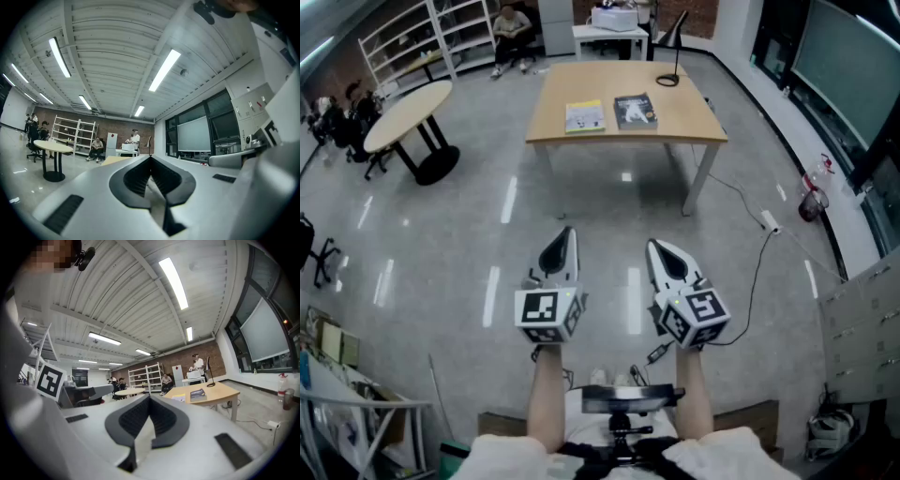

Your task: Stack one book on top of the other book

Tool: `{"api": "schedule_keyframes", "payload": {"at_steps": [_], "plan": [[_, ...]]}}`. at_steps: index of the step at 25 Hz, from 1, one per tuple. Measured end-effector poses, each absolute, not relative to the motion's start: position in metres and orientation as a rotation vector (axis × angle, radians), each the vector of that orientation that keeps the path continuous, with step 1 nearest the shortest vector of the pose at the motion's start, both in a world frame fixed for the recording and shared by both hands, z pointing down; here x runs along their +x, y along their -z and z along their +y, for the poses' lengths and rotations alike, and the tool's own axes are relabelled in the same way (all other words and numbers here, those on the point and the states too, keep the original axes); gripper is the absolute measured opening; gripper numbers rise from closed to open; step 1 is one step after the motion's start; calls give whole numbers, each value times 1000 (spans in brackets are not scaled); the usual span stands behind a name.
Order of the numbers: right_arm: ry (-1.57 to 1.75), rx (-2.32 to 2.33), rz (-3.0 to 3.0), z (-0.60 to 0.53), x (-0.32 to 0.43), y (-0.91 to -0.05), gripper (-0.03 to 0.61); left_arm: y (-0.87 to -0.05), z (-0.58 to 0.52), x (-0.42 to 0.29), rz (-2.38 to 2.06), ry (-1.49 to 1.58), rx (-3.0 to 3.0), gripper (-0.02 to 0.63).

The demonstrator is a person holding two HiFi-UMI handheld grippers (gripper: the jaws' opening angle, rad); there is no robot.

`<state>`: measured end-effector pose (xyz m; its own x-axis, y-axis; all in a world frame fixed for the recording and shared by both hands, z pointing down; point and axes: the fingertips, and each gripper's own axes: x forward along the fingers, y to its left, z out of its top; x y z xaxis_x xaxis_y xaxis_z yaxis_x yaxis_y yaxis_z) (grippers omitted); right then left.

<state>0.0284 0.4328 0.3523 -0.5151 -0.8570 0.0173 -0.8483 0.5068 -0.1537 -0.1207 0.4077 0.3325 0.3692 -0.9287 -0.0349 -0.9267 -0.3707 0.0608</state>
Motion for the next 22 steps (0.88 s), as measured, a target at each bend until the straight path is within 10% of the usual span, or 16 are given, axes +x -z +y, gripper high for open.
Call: {"api": "schedule_keyframes", "payload": {"at_steps": [22], "plan": [[297, -1480, 2671, 416, 38, -367, 2, -355, 396, -113, -1722, 22, 2551, 9]]}}
